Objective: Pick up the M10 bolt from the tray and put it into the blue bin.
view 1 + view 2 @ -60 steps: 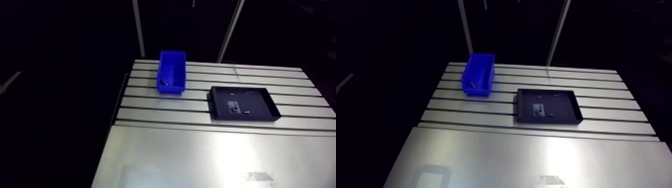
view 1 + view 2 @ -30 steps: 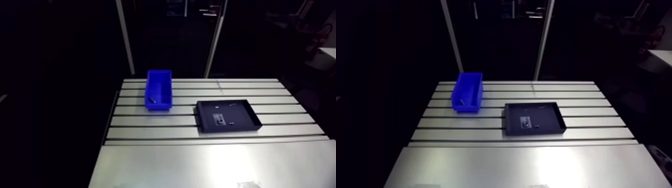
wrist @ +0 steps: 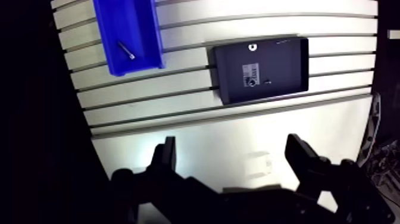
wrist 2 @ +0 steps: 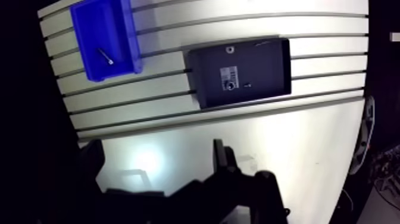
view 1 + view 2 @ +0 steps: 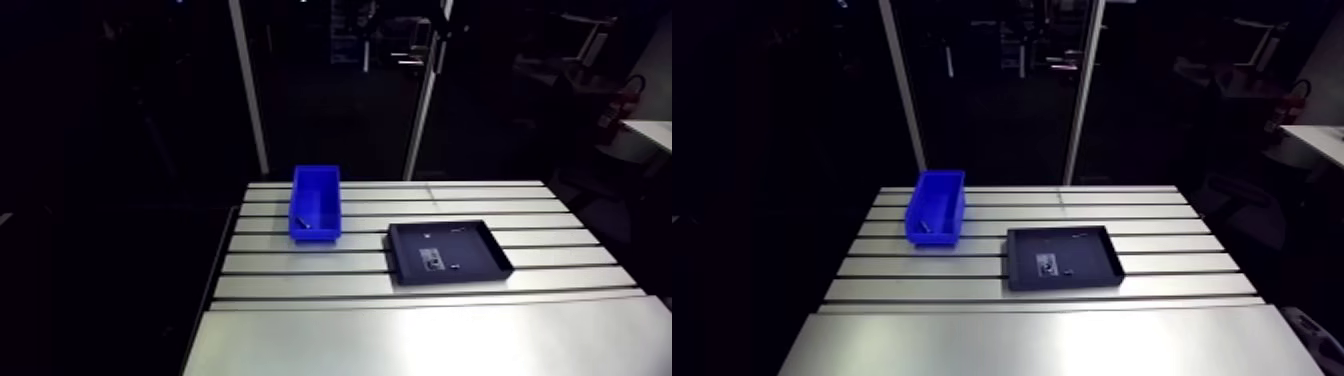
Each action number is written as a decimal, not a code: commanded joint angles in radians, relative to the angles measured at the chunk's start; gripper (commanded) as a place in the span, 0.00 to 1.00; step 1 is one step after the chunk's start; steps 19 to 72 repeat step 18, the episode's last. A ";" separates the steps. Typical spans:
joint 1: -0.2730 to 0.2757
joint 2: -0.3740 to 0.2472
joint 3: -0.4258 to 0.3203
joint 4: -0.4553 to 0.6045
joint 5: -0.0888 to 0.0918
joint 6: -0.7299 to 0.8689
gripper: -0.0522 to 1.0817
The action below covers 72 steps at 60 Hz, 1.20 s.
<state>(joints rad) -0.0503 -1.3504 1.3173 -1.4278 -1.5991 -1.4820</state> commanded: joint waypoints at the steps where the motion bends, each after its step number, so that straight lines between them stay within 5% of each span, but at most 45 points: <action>1: 0.000 -0.012 0.012 -0.001 -0.002 -0.001 0.05; 72: 0.001 -0.012 0.013 -0.001 0.001 -0.002 0.05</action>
